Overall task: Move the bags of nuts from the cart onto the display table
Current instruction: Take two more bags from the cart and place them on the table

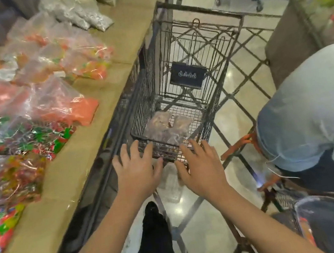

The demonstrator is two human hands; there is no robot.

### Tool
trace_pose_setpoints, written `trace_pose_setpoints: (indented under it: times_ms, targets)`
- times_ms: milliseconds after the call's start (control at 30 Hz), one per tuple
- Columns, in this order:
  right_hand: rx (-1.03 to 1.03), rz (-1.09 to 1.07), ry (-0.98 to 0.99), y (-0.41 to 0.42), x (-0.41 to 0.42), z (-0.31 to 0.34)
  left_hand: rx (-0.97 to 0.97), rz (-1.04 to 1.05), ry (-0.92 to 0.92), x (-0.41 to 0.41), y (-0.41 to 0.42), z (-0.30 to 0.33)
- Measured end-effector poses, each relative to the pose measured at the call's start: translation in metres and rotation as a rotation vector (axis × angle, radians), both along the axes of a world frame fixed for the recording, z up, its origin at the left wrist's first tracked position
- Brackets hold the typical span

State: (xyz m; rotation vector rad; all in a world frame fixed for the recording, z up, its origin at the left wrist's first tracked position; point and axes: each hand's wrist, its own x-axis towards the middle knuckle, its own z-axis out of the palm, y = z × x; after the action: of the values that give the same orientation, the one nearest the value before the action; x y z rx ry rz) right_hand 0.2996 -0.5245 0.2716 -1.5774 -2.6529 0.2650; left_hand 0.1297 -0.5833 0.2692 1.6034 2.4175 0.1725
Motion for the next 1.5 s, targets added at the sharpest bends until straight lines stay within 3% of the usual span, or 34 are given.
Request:
trace_pose_setpoints:
  times_ms: [433, 700, 800, 1067, 1200, 1333, 1500]
  targets:
    - [-0.156, -0.191, -0.037, 0.176, -0.061, -0.08, -0.196, -0.225, -0.04, -0.076, 0.216, -0.075]
    - [-0.434, -0.304, -0.089, 0.275, -0.081, -0.143, -0.417, -0.275, -0.06, -0.102, 0.314, -0.14]
    - [-0.545, -0.365, -0.081, 0.314, -0.083, -0.182, -0.524, -0.184, -0.155, -0.105, 0.356, -0.172]
    - [-0.746, -0.469, -0.071, 0.388, -0.098, -0.29, -0.565, -0.014, -0.506, -0.112, 0.45, -0.281]
    - [-0.903, -0.707, 0.133, 0.415, -0.105, -0.338, -0.541, 0.17, -0.383, -0.118, 0.476, -0.333]
    - [-1.052, -1.133, 0.429, 0.446, -0.106, -0.383, -0.577, 0.406, -0.5, -0.13, 0.497, -0.368]
    - [-1.133, -1.254, 0.513, 0.454, -0.101, -0.412, -0.603, 0.58, -0.687, -0.141, 0.503, -0.383]
